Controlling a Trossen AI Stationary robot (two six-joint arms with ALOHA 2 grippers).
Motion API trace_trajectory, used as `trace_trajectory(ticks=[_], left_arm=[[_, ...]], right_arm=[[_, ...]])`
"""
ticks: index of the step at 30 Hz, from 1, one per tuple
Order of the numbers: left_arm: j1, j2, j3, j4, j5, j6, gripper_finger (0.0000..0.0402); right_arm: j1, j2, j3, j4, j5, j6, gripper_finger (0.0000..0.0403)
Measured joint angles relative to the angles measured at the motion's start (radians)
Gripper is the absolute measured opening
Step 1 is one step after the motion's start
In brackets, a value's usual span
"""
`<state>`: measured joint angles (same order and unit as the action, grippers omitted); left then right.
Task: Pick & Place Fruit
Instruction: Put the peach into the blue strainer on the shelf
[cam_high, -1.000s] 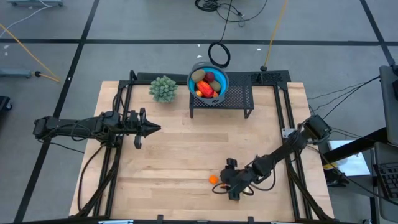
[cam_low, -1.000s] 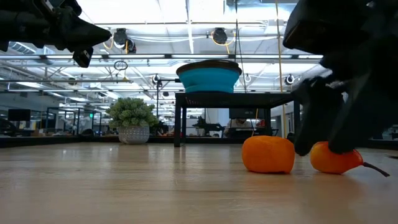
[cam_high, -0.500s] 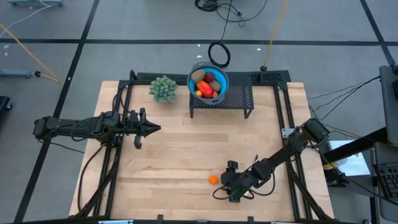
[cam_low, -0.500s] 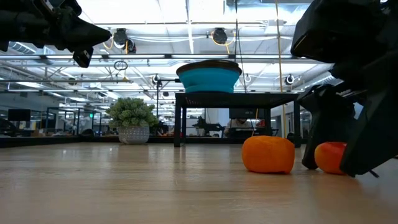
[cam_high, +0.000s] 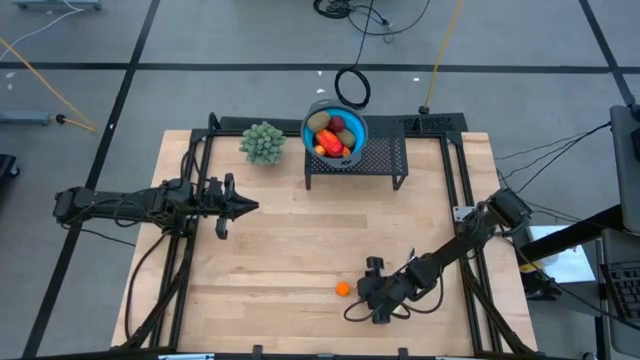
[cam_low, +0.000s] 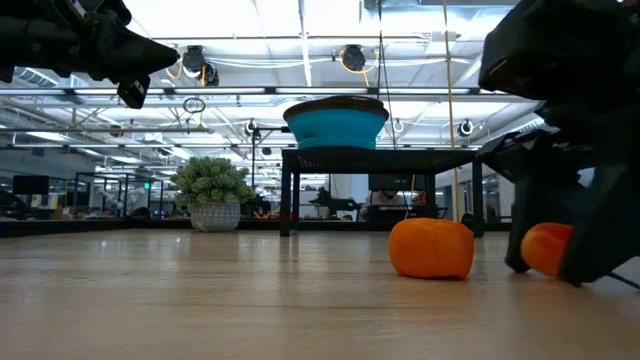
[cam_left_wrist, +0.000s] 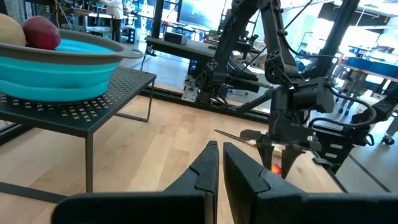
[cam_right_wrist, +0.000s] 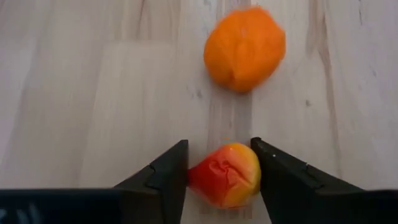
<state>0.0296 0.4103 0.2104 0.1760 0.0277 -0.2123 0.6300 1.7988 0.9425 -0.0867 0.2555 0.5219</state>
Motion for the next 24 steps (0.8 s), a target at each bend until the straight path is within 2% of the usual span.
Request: trace_trajectory(ticks=[6, 14, 24], left_arm=[[0.000, 0.000, 0.000, 0.000, 0.000, 0.000, 0.0021], [0.000, 0.001, 0.000, 0.000, 0.000, -0.008, 0.0021], [0.000, 0.002, 0.000, 0.001, 0.000, -0.011, 0.0021]], right_arm=[[-0.001, -0.041, -0.001, -0.101, -0.013, -0.035, 0.0149], [-0.027, -0.098, -0.003, -0.127, 0.003, -0.079, 0.0149], [-0.125, -0.294, -0.002, -0.111, 0.008, -0.219, 0.0148]])
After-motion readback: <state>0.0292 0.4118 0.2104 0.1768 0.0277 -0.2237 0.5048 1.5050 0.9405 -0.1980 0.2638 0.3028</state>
